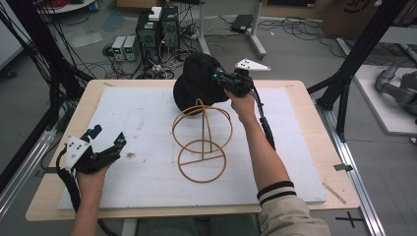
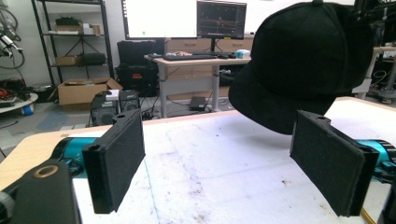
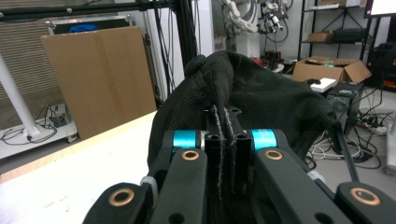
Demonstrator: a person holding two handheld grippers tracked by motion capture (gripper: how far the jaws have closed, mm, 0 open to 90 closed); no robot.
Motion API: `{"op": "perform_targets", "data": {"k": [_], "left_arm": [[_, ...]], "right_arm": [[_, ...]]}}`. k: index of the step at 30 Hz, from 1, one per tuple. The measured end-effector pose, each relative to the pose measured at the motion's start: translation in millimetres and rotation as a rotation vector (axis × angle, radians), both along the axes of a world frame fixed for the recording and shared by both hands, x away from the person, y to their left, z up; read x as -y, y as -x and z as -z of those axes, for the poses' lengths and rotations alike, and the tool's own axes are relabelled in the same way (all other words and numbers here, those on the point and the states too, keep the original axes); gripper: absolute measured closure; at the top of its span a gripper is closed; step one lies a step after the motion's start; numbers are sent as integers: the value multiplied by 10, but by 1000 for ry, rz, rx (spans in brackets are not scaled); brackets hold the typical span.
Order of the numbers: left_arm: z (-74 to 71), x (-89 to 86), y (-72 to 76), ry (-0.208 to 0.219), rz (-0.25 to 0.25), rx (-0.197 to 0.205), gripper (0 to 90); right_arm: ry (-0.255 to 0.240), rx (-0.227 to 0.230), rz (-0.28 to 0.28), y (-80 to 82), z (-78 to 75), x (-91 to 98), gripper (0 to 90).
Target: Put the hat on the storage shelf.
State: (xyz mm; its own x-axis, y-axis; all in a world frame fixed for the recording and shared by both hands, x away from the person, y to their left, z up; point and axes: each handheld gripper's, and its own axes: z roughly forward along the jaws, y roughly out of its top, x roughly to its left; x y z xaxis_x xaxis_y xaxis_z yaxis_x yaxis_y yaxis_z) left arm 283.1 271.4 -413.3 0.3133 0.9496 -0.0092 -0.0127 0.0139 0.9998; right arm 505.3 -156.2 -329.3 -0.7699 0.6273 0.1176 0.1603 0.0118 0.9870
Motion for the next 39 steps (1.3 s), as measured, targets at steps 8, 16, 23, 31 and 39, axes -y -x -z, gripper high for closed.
{"op": "perform_targets", "data": {"k": [8,16,23,31,39], "left_arm": [[7,28,-12,2,7,0,181],[12,50,-19,0,12,-6,181],[8,62,-16,-1,15,-6,181],[14,61,-19,1,15,-6,181],[19,65,-22,-2,17,-10,181]], "right_arm": [[-33,35,4,114,-181,62,885],[-76,67,19,230,-400,175,885],[-108,77,47,302,-599,202,885],[-161,91,53,371,-751,215,885],[-195,114,42,493,-929,208,885]]}}
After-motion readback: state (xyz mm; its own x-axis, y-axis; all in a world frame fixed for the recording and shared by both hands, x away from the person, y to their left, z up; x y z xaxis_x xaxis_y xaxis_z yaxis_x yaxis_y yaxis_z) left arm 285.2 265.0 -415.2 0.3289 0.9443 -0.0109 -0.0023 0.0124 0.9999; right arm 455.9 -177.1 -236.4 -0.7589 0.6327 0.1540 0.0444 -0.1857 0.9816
